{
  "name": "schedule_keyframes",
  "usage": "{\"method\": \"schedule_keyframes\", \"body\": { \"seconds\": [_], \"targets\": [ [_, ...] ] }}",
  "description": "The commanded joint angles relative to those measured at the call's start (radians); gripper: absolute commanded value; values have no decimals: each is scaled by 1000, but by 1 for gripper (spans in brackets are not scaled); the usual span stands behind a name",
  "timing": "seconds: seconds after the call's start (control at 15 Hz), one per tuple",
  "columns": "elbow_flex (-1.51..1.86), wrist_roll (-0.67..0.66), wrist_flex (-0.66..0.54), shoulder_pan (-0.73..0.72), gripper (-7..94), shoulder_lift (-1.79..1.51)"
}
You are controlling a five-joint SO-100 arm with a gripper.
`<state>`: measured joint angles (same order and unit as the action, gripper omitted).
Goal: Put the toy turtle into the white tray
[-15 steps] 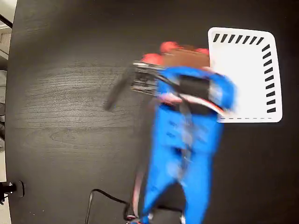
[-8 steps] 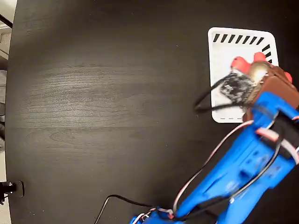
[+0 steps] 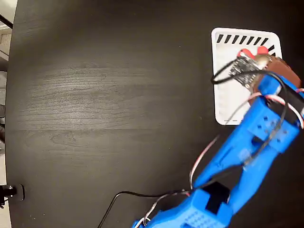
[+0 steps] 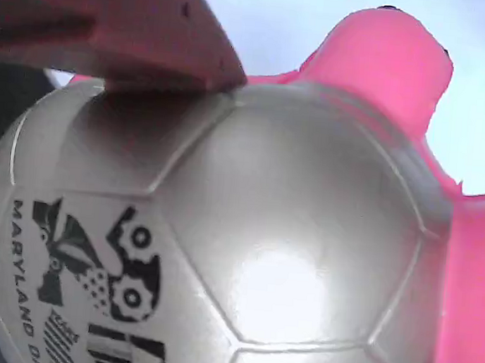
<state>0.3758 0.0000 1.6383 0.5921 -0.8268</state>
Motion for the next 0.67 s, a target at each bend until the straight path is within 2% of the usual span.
{"method": "schedule_keyframes", "body": {
  "seconds": [0.0, 0.6],
  "targets": [
    [-83, 2, -9, -3, 0, 12],
    [-115, -17, 9, -31, 0, 106]
  ]
}}
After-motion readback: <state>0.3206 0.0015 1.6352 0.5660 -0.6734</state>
